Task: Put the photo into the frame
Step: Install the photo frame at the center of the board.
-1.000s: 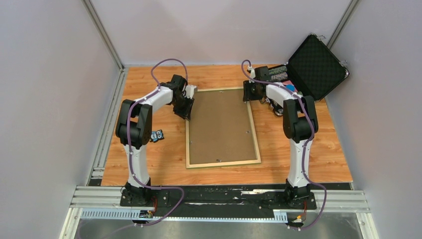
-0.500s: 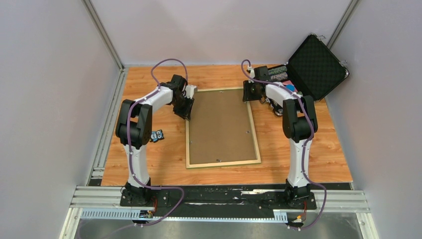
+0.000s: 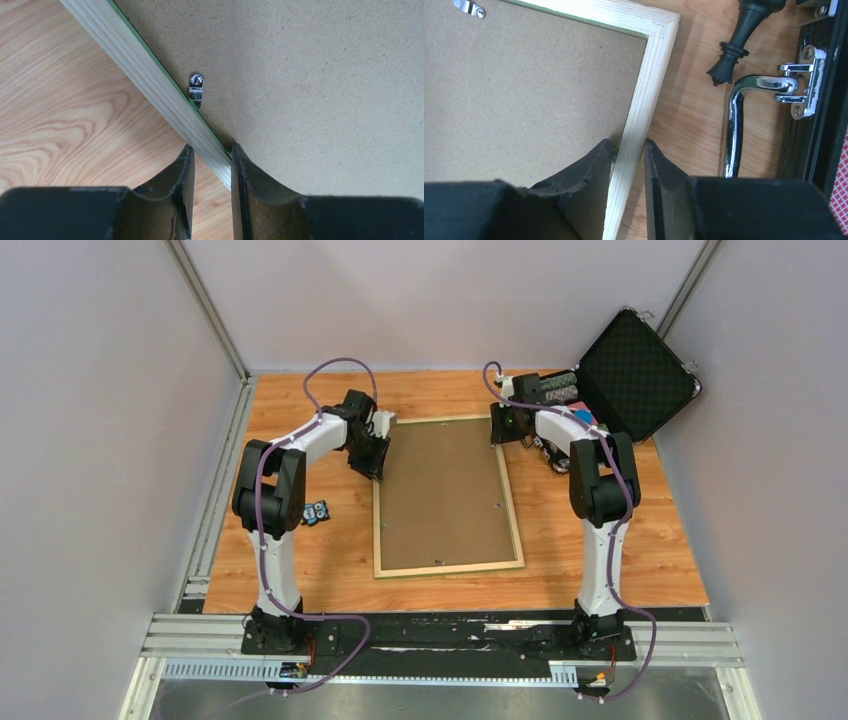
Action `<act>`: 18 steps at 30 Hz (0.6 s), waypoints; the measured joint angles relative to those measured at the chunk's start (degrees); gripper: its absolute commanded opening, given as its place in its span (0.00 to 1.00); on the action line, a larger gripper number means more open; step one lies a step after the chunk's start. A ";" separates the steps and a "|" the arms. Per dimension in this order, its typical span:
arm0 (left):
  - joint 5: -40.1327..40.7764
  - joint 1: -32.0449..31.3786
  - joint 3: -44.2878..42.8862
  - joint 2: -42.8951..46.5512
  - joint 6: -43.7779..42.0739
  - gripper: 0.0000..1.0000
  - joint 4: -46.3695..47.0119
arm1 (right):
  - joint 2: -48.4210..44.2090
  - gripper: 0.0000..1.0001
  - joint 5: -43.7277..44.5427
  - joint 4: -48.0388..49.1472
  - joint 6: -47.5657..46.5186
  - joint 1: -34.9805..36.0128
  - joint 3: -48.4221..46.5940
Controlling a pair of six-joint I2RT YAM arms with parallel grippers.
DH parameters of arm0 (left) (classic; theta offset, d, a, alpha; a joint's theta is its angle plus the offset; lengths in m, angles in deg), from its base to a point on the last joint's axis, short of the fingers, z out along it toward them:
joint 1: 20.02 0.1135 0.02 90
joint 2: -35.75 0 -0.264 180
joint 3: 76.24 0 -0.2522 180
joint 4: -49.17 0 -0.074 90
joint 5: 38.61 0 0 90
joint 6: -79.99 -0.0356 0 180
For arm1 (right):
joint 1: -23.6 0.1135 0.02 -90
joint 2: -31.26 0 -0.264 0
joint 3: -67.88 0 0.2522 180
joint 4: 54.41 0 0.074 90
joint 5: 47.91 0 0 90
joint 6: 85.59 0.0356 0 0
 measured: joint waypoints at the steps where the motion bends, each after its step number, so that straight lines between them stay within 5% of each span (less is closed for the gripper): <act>1: 0.00 0.00 0.00 0.00 -0.02 0.00 0.00 | -0.07 0.30 -0.13 0.13 -0.50 0.00 0.15; 18: -0.37 0.00 -0.02 0.00 -0.02 0.00 -0.15 | -1.01 0.34 -2.43 -0.39 -10.43 -0.02 1.22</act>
